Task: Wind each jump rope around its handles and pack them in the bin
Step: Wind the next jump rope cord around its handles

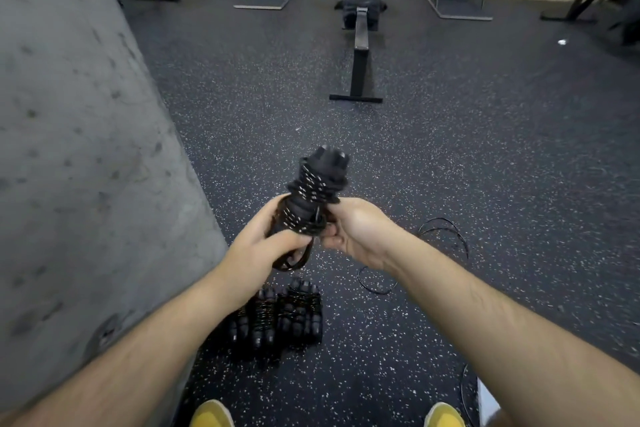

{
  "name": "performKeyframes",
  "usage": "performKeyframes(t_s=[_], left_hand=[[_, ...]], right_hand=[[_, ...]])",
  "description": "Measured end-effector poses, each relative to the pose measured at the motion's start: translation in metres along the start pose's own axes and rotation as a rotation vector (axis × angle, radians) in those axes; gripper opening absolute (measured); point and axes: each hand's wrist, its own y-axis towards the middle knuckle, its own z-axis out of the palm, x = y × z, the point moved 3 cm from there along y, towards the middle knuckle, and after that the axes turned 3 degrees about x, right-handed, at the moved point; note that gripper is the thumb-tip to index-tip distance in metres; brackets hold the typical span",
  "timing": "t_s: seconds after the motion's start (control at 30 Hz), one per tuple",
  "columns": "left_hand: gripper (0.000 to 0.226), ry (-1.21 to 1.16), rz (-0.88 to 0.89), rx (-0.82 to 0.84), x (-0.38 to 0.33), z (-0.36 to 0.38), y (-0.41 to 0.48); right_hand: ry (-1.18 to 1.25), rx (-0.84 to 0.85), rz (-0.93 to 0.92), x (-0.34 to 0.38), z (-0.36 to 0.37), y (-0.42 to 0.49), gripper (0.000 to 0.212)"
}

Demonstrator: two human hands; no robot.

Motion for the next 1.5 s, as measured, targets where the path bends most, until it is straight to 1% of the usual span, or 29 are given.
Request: performKeyframes(t_s=[0.07, 0.1, 0.17, 0.27, 0.33, 0.43, 0.57, 0.67, 0.83, 0.9, 1.03, 1.13, 1.2, 1.23, 1.27, 1.37, 1.43, 1.5], left_hand=[[0.045, -0.056, -0.066, -0.101, 0.001, -0.004, 0.004], [0.045, -0.087, -0.095, -0.145, 0.001, -0.005, 0.005], [0.047, -0.189, -0.135, -0.193, -0.001, -0.007, 0.009], [0.038, -0.277, -0.151, -0.227, -0.005, -0.011, 0.009], [0.034, -0.260, -0.138, -0.246, -0.009, -0.010, 0.008], [0.032, -0.250, -0.094, -0.223, -0.017, -0.004, 0.008], [0.036, -0.331, -0.071, -0.171, -0.024, 0.000, 0.012], [0.039, -0.412, -0.081, -0.085, -0.024, -0.003, 0.009], [0.059, -0.450, -0.101, 0.041, -0.020, -0.009, 0.003], [0.057, -0.464, -0.110, 0.039, -0.020, -0.007, 0.004], [0.046, -0.468, -0.089, -0.007, -0.017, -0.004, 0.005], [0.057, -0.479, -0.067, -0.024, -0.017, -0.006, 0.007], [0.062, -0.494, -0.064, -0.028, -0.018, -0.005, 0.009], [0.063, -0.498, -0.060, -0.024, -0.018, -0.005, 0.010], [0.064, -0.500, -0.054, -0.024, -0.019, -0.006, 0.011], [0.065, -0.525, -0.042, -0.043, -0.022, -0.007, 0.009], [0.065, -0.529, -0.041, -0.083, -0.023, -0.005, 0.005], [0.065, -0.505, -0.053, -0.121, -0.021, -0.001, 0.003]], right_hand=[[0.030, -0.045, 0.000, -0.002, 0.005, -0.001, 0.029], [0.006, -0.074, -0.016, -0.002, 0.008, -0.004, 0.033], [-0.162, -0.131, -0.088, -0.002, 0.015, -0.011, 0.034], [-0.474, -0.267, -0.211, -0.003, 0.020, -0.020, 0.027], [-0.548, -0.341, -0.273, -0.002, 0.022, -0.027, 0.025], [-0.466, -0.394, -0.389, 0.004, 0.023, -0.036, 0.024], [-0.335, -0.316, -0.523, 0.012, 0.023, -0.041, 0.026], [-0.316, -0.276, -0.545, 0.009, 0.021, -0.040, 0.022], [-0.364, -0.328, -0.593, 0.009, 0.020, -0.037, 0.017], [-0.362, -0.352, -0.599, 0.012, 0.019, -0.038, 0.017], [-0.341, -0.404, -0.589, 0.011, 0.019, -0.038, 0.019], [-0.209, -0.454, -0.594, 0.013, 0.017, -0.041, 0.016], [-0.142, -0.473, -0.633, 0.017, 0.017, -0.045, 0.017], [-0.178, -0.474, -0.686, 0.019, 0.017, -0.047, 0.018], [-0.274, -0.459, -0.762, 0.023, 0.019, -0.049, 0.020], [-0.683, -0.400, -0.991, 0.025, 0.024, -0.051, 0.017], [-0.791, -0.412, -1.077, 0.024, 0.027, -0.051, 0.011], [-0.874, -0.453, -1.119, 0.019, 0.031, -0.050, 0.009]])
